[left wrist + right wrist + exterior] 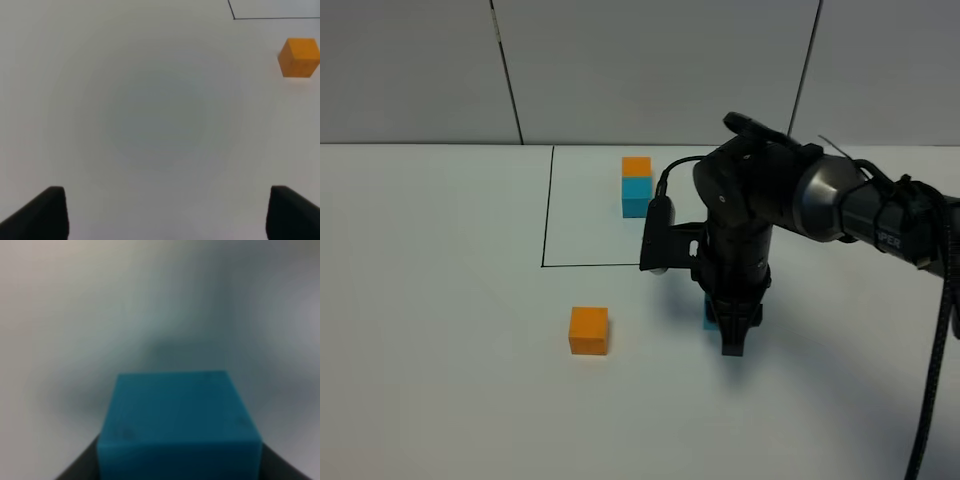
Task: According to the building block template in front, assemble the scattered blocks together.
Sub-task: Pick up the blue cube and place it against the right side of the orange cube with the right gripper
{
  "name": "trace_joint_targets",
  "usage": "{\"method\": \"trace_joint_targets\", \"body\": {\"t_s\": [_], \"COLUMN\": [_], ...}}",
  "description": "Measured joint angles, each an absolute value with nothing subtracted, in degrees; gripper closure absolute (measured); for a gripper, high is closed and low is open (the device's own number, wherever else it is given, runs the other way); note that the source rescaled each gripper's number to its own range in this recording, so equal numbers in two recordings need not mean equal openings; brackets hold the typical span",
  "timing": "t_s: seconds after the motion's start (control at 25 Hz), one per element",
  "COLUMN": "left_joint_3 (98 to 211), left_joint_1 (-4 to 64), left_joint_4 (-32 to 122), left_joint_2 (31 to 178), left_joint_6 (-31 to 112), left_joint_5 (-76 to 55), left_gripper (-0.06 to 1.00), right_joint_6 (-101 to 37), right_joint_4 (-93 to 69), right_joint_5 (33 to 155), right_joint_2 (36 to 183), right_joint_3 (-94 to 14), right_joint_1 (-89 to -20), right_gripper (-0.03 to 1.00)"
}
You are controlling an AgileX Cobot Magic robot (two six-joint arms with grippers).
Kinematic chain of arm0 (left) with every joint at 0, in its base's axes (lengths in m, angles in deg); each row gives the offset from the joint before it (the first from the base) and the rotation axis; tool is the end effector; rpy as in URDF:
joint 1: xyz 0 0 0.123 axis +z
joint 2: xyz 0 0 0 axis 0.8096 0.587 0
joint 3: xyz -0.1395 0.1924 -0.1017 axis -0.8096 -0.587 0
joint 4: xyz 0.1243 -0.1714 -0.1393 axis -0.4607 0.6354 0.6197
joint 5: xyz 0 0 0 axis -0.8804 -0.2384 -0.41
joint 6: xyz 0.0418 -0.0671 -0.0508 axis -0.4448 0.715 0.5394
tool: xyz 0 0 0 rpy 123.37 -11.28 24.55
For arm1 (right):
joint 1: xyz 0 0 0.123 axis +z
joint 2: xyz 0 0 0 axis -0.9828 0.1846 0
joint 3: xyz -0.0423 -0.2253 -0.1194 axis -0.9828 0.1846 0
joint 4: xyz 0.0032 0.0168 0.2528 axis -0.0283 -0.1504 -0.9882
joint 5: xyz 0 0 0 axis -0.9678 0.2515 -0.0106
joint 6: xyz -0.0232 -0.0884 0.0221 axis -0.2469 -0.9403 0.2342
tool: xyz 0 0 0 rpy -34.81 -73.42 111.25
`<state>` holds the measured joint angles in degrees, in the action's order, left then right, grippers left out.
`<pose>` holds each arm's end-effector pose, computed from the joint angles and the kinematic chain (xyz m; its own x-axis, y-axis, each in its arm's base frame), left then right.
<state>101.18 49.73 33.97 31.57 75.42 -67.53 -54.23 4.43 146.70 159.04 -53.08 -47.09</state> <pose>0.0298 -0.0058 0.2641 -0.4973 -0.0031 -0.8676 0.0881 0.9947 -0.0540 0.3584 0.2119 0.1375 -0.1553 -0.9865 0.0512 -0.9796 0.1471 -0.1370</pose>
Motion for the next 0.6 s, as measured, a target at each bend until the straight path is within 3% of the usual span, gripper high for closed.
{"method": "trace_joint_targets", "body": {"t_s": [0.6], "left_joint_3": [101.2], "left_joint_1": [49.7], "left_joint_4": [34.0], "left_joint_2": [31.6], "left_joint_6": [75.4], "left_joint_5": [-67.5], "left_gripper": [-0.03], "right_joint_6": [-52.0], "right_joint_4": [1.2], "right_joint_5": [149.5], "right_joint_2": [168.5], "right_joint_3": [-62.9], "right_joint_1": [-41.7], "right_gripper": [0.97]}}
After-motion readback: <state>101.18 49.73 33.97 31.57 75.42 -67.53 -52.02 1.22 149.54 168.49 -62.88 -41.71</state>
